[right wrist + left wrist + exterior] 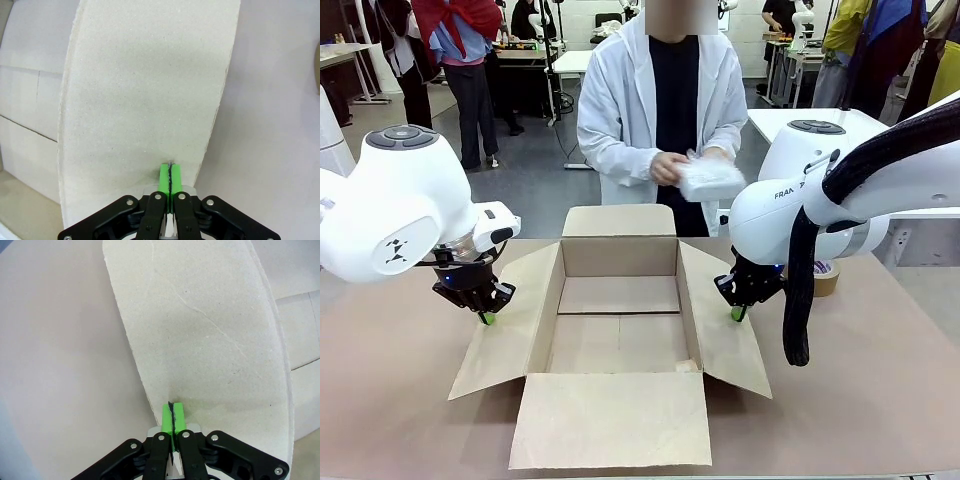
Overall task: Wrap the clocks to prevent damage.
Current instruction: Once the human has placed the objects inside and stepped back, release both hands from the side flaps of the Package Box.
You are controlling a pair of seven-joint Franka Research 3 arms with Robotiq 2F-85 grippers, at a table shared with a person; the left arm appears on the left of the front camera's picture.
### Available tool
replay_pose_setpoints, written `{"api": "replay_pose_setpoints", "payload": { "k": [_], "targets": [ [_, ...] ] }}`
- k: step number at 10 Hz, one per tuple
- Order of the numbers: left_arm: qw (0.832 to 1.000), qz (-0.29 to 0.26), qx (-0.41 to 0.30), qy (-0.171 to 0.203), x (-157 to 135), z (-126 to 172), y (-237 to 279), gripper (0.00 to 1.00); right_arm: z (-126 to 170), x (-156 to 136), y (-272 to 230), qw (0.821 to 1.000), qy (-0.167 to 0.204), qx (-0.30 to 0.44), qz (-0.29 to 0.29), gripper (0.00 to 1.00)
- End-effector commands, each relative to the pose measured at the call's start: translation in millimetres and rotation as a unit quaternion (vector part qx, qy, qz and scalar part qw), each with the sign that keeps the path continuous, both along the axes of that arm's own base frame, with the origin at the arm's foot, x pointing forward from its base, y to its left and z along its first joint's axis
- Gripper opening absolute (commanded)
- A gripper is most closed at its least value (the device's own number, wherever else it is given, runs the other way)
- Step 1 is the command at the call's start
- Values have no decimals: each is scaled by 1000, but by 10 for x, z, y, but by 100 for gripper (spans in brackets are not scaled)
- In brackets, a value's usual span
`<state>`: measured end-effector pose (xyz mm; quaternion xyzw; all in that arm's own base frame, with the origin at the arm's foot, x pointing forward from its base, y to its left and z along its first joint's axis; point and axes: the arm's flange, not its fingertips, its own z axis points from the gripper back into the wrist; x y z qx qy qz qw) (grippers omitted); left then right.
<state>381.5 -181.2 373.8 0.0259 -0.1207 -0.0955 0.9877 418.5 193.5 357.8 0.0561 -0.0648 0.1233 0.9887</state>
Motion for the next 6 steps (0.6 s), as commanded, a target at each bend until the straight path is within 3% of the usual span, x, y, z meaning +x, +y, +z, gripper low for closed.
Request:
{"api": "replay_pose_setpoints", "payload": {
  "k": [1,6],
  "targets": [
    [1000,1,3,3,-16,-7,7,1,-23,-8,-13,1000,2,-1,-5,1],
    [1000,1,3,3,-16,-7,7,1,-23,-8,-13,1000,2,-1,-5,1]
  ]
}}
